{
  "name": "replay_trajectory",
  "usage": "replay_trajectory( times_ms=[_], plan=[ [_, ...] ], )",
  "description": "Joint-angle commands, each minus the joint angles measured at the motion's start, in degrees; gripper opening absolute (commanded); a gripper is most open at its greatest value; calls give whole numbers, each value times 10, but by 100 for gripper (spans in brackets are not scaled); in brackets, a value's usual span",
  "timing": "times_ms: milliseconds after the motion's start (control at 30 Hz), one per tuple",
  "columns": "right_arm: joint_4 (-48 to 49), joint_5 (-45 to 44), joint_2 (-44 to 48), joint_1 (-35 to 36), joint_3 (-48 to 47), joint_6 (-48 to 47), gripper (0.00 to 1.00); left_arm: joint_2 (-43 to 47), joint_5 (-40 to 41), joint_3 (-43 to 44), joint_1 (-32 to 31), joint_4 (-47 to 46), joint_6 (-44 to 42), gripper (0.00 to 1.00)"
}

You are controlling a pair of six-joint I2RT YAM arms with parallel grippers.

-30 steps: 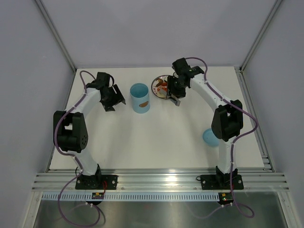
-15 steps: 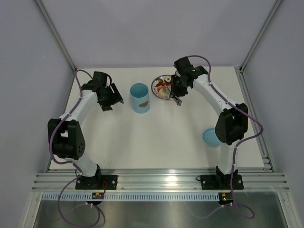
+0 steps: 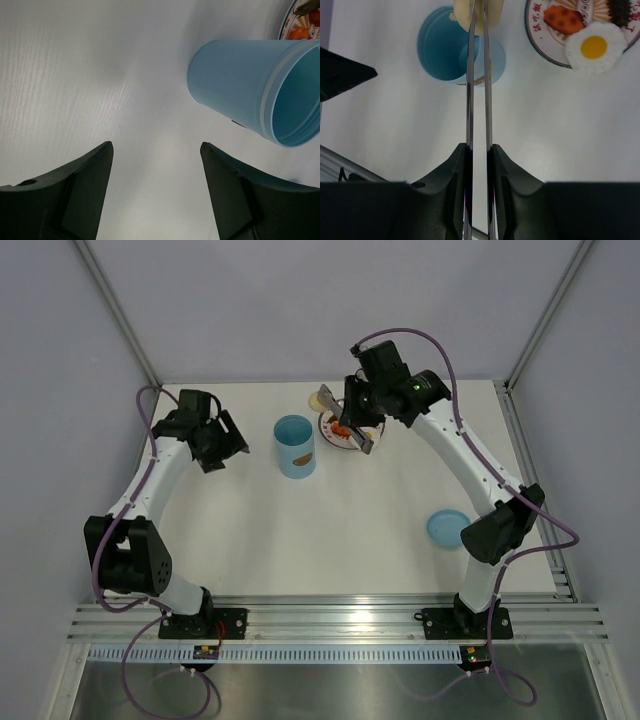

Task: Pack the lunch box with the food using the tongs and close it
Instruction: Pick up the fake food from the plate, then place the fake food in the packing box.

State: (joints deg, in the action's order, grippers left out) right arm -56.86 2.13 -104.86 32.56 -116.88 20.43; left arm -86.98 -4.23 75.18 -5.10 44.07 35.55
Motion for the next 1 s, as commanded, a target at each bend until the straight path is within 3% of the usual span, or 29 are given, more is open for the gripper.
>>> replay_trajectory(
  times_ms=[0, 200, 600, 967],
  plan=[
    [-11, -19, 17, 43, -54, -6, 16, 33, 10, -13, 12, -5, -7, 75],
    [-11, -18, -16, 83, -66, -5, 17, 48, 1, -29, 19, -9, -6, 75],
    [7, -13, -36, 91, -19, -4, 23, 52, -4, -57, 25, -21, -5, 75],
    [3, -2, -50, 92, -30, -9, 47, 49, -3, -61, 25, -25, -6, 75]
  ],
)
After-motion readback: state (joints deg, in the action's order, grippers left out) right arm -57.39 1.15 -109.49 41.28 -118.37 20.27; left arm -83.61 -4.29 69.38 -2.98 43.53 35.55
